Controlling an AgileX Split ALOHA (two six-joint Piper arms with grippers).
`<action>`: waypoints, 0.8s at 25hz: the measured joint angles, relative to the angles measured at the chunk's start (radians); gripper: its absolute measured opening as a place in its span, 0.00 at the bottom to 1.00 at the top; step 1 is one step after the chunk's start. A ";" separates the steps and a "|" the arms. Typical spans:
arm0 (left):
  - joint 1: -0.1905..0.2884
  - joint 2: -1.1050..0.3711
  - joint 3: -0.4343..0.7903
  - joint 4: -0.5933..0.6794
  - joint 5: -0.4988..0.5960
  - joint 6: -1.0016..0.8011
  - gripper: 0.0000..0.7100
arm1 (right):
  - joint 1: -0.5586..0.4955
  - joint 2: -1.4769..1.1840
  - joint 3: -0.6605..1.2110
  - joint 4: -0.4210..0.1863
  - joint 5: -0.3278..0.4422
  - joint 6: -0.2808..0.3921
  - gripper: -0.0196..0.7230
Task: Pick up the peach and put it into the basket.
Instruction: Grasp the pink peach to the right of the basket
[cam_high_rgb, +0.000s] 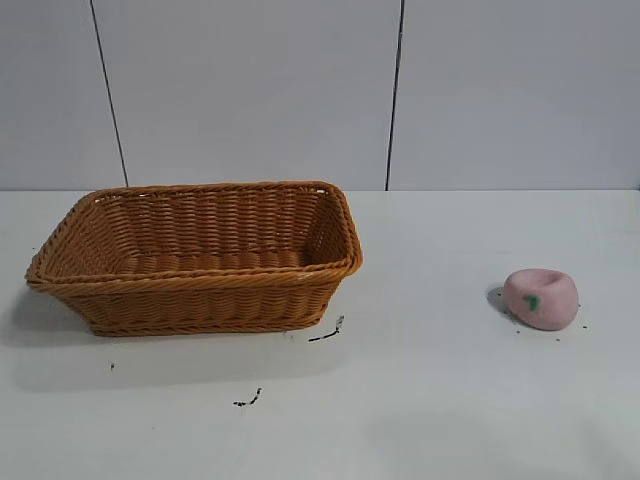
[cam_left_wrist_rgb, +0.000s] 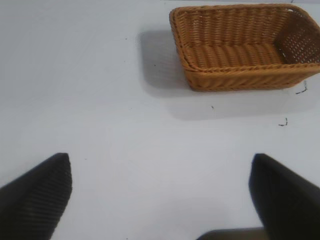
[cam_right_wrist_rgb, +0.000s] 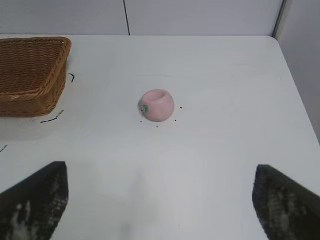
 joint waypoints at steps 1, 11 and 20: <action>0.000 0.000 0.000 0.000 0.000 0.000 0.98 | 0.000 0.080 -0.029 0.000 -0.013 0.000 0.96; 0.000 0.000 0.000 0.000 0.000 0.000 0.98 | 0.000 0.831 -0.400 0.015 -0.004 -0.016 0.96; 0.000 0.000 0.000 0.000 0.000 0.000 0.98 | 0.037 1.253 -0.709 0.015 0.077 -0.063 0.96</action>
